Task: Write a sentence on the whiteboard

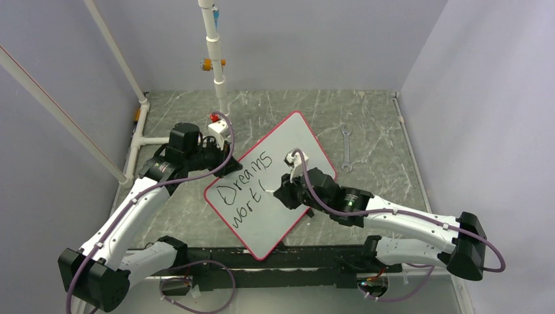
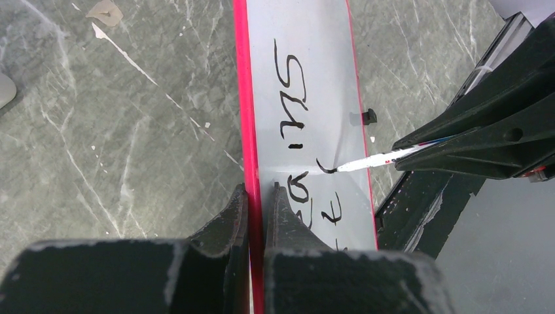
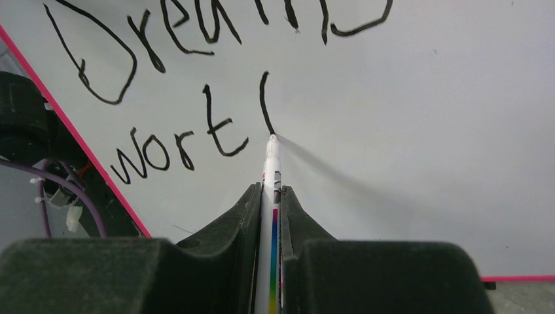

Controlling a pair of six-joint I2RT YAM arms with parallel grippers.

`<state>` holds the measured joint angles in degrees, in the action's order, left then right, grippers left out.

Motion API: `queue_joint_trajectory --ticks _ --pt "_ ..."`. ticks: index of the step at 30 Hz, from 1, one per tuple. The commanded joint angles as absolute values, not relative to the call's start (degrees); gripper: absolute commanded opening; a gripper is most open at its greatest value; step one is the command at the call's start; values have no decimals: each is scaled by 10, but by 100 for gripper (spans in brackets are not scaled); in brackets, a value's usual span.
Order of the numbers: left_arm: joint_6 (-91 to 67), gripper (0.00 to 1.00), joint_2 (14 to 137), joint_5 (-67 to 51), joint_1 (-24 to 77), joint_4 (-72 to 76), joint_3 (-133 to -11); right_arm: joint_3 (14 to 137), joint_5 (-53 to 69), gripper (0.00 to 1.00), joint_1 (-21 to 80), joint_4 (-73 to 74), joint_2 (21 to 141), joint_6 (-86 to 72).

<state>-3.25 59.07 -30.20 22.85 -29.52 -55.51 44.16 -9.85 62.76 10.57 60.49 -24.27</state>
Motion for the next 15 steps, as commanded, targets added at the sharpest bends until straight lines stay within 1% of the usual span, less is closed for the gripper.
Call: queue_joint_trajectory --ticks 1,7,15 --pt "24 0 582 -295 237 -275 -551 416 -93 0 627 119 584 -260" --pt "24 0 584 -295 237 -277 -552 414 -93 0 627 120 581 -261" --pt "24 0 584 -294 238 -278 -551 442 -92 0 627 114 602 -247"
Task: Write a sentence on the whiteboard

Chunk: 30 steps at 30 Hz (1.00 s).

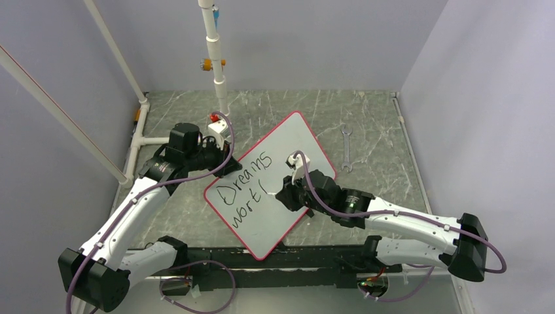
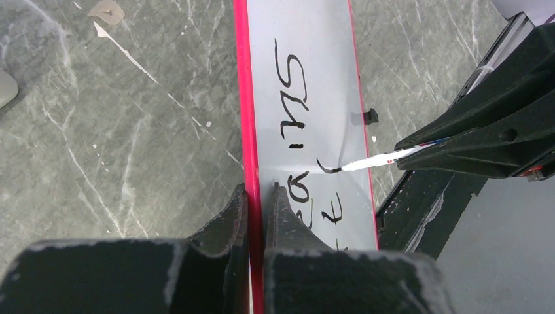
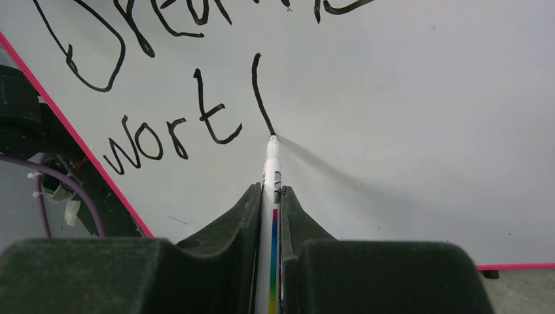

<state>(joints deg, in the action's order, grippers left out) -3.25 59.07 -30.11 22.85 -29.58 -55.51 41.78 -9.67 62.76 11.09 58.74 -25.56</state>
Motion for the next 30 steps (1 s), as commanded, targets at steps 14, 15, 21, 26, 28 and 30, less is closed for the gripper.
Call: queue_joint_trajectory --ticks 14,15,21,26,28,30 --pt "25 0 586 -294 240 -279 -552 489 -100 0 627 106 637 -223" --pt "25 0 586 -294 240 -278 -552 492 -101 0 627 106 638 -222" --pt "25 0 586 -294 241 -278 -552 506 -119 0 626 110 651 -217" --pt "25 0 586 -294 241 -279 -552 512 -133 0 625 114 655 -218" --pt "25 0 586 -294 242 -278 -551 513 -138 0 623 116 655 -219" --pt "25 0 585 -294 242 -279 -551 513 -143 0 620 120 655 -223"
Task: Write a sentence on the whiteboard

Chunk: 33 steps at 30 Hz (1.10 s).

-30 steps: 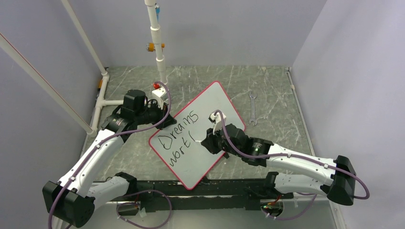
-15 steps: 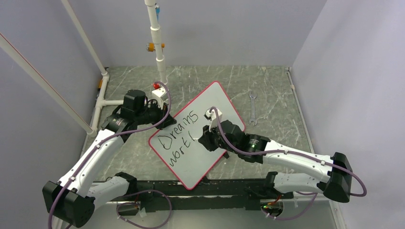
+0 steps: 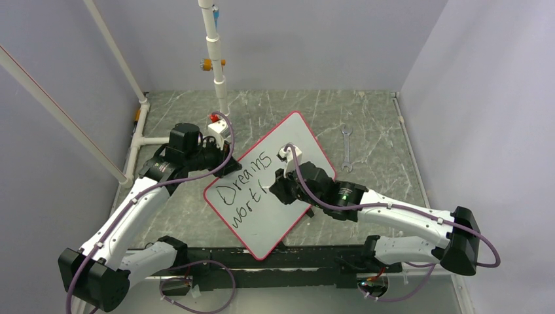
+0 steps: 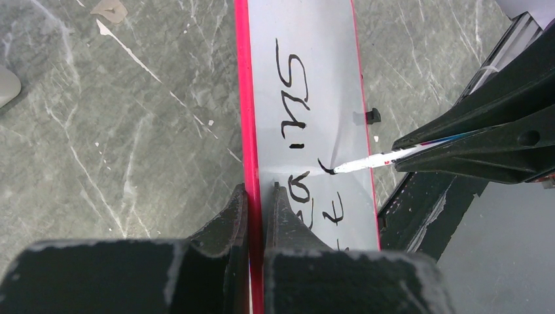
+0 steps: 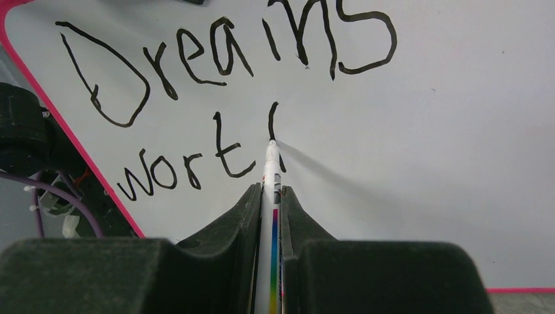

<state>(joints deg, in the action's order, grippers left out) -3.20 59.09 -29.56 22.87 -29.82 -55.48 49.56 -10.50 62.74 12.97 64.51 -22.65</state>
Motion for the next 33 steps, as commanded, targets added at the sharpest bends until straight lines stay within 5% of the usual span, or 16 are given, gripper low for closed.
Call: queue_joint_trajectory --ticks 1,33 --pt "25 0 585 -294 242 -279 -552 513 -145 0 619 121 655 -226" --pt "25 0 585 -288 243 -279 -551 444 -121 0 611 142 594 -275"
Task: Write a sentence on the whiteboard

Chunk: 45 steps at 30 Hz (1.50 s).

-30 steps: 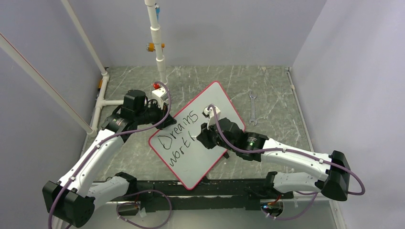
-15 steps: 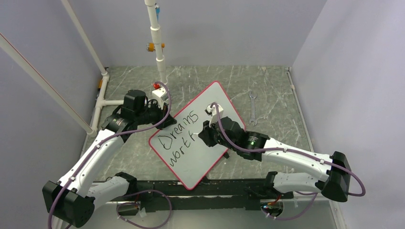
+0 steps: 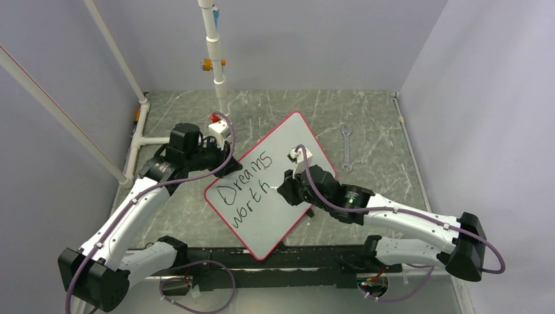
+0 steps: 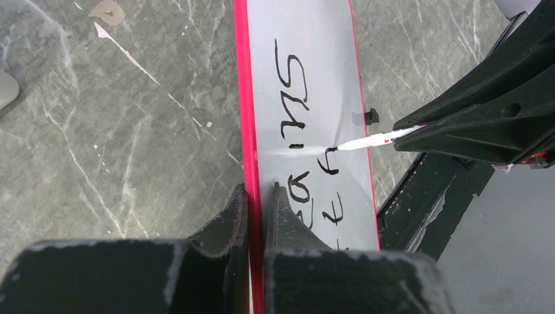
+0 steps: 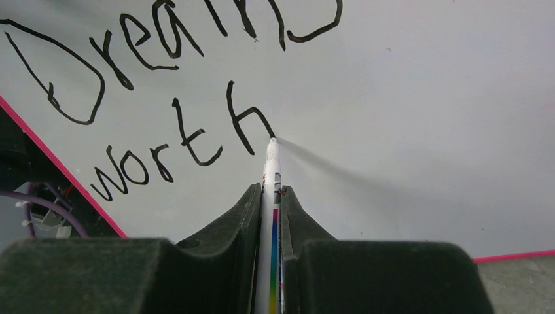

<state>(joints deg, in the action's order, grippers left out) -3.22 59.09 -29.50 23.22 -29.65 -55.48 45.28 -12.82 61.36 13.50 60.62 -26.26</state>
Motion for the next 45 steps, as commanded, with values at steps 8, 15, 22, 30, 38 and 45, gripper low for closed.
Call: queue_joint_trajectory --ticks 8,15,22,30,38,45 --pt "26 0 583 -285 243 -280 -551 461 -117 0 610 163 567 -274" --pt "25 0 581 -282 243 -280 -550 454 -74 0 611 161 544 -255" --pt "23 0 579 -273 243 -277 -549 428 10 0 611 131 515 -231" --pt "19 0 579 -254 243 -280 -549 408 91 0 624 104 527 -200" --pt "13 0 593 -227 243 -288 -553 398 143 0 656 57 555 -179" --pt "13 0 594 -226 243 -288 -554 411 137 0 685 36 596 -166"
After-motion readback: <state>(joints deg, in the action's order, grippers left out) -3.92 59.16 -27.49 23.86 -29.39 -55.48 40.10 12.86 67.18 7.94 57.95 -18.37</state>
